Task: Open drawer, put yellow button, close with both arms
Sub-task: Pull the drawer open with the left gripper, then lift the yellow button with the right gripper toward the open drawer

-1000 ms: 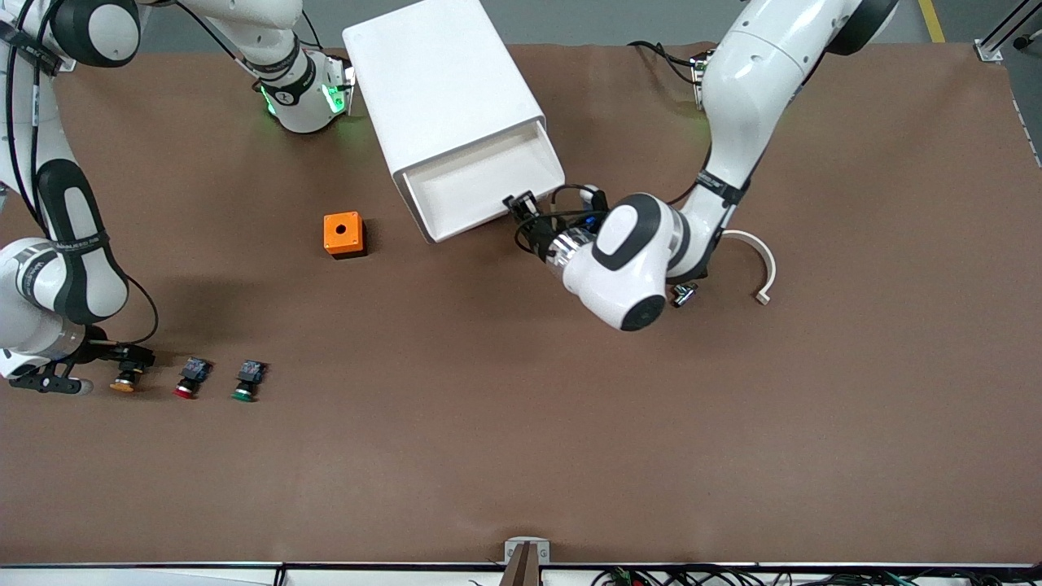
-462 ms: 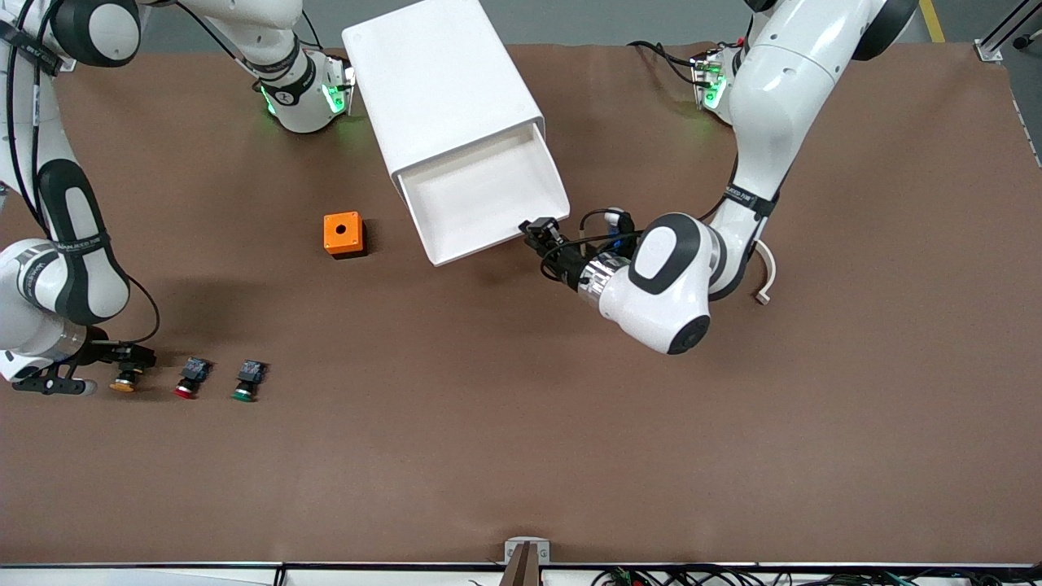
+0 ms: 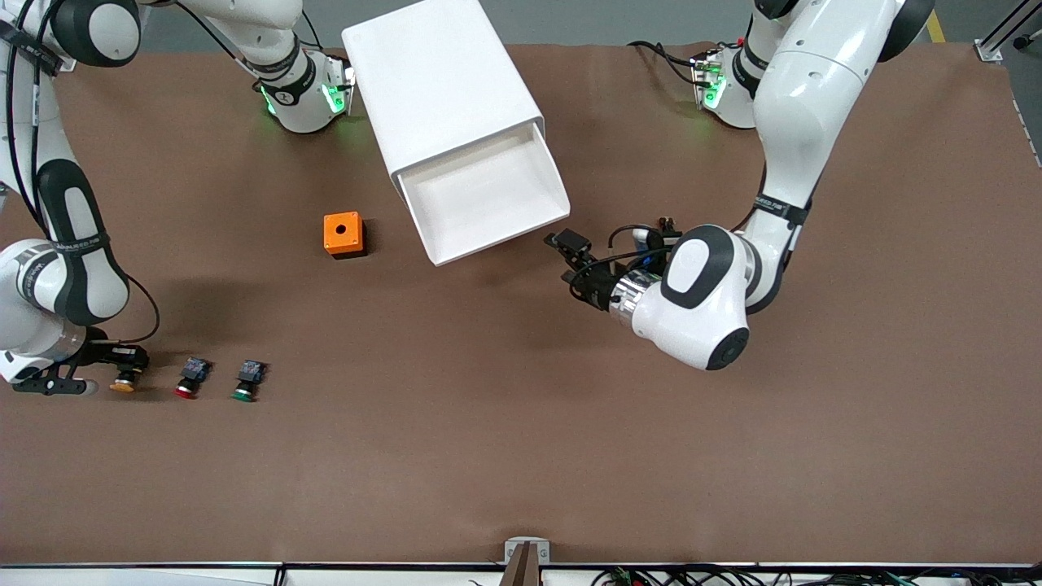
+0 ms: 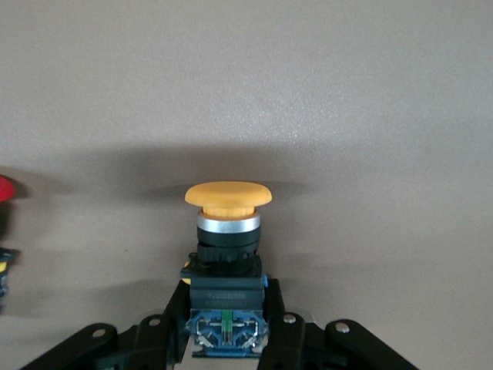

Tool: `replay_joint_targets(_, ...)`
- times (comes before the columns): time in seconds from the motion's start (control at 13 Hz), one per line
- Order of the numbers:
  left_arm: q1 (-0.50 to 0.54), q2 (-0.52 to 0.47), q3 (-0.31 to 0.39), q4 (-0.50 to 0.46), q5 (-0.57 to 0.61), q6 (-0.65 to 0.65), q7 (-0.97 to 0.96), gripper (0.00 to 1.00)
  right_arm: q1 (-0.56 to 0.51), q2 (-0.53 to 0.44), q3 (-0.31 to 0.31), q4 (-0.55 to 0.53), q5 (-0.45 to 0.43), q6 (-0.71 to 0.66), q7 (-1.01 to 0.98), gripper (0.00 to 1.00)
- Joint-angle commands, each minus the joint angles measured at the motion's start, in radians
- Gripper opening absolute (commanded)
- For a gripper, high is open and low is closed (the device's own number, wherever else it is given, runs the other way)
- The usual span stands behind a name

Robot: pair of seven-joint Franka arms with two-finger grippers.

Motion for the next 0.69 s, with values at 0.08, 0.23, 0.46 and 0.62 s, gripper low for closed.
replay_joint_targets(0.08, 0.028, -0.016, -0.002, 0.051, 0.249, -0.014, 0.067, 1.0, 0.037, -0.077, 0.009, 0.027, 0.016, -0.143, 0.085, 0.0)
replay_joint_targets(0.23, 0.022, -0.026, -0.003, 0.047, 0.441, -0.014, 0.156, 1.0, 0.097, -0.187, 0.009, 0.038, 0.015, -0.318, 0.216, 0.0)
replay_joint_targets(0.46, 0.01, -0.029, -0.014, 0.045, 0.66, -0.015, 0.318, 1.0, 0.226, -0.368, 0.012, 0.038, 0.03, -0.585, 0.481, 0.0)
replay_joint_targets(0.62, 0.01, -0.07, -0.015, 0.042, 0.76, -0.02, 0.455, 1.0, 0.33, -0.492, 0.009, 0.038, 0.099, -0.722, 0.684, 0.0)
